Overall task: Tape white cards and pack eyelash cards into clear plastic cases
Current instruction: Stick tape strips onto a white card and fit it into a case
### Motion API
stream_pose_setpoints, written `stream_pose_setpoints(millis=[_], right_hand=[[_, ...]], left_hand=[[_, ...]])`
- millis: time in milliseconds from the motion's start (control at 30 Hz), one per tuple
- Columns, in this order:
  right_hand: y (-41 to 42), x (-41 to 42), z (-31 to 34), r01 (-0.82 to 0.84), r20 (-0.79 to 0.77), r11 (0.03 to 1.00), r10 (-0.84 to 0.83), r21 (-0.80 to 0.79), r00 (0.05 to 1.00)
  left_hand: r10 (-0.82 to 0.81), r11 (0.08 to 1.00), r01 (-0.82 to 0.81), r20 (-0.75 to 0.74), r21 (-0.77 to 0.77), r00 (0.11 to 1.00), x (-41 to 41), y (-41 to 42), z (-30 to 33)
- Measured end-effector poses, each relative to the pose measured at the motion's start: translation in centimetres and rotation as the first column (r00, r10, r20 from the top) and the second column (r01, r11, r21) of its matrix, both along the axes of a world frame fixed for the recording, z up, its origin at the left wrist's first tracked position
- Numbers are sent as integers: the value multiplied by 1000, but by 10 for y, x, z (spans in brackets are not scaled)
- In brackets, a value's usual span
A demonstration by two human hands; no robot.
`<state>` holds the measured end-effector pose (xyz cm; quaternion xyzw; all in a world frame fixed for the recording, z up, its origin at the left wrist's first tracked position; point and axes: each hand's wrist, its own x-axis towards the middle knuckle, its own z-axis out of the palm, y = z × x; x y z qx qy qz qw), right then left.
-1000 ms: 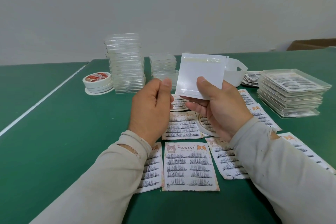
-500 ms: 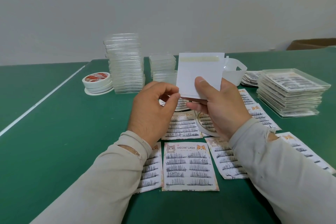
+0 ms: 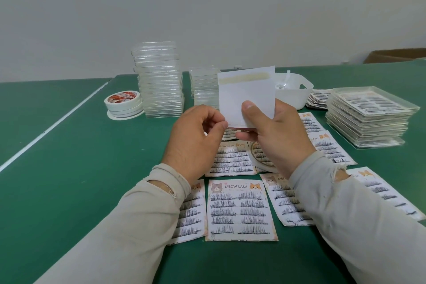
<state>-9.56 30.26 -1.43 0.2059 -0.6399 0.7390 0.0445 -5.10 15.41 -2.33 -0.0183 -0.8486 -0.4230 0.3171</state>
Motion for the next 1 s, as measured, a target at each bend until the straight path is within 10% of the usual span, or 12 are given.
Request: stream_pose_setpoints(millis=[1000], right_hand=[[-3, 3, -3, 21, -177, 995, -3, 96, 984]], left_hand=[[-15, 977, 9, 26, 214, 1000, 4, 7, 4]])
